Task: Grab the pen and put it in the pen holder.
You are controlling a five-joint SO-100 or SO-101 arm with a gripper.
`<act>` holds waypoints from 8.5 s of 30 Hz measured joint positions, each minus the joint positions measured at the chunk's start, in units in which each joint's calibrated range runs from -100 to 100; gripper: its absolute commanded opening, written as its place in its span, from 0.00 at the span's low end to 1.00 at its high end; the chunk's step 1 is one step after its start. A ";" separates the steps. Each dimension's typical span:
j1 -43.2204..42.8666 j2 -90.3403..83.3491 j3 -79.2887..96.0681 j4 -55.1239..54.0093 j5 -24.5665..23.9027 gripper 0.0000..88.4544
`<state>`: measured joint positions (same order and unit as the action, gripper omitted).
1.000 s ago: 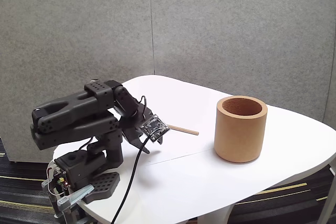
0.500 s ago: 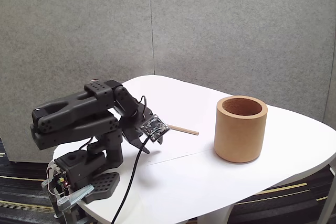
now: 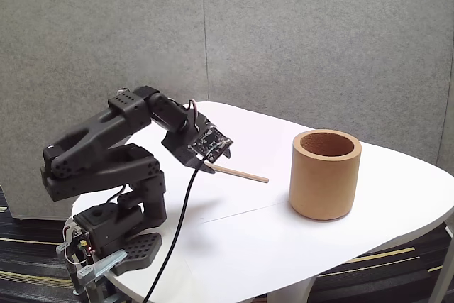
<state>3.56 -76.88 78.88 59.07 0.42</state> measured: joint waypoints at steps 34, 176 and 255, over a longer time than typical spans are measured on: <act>-13.44 75.11 -59.66 11.02 0.20 0.21; 9.11 68.42 -103.25 7.29 38.49 0.01; 19.61 63.08 -23.92 -79.49 52.75 0.01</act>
<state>23.17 -13.80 54.96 -20.42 53.16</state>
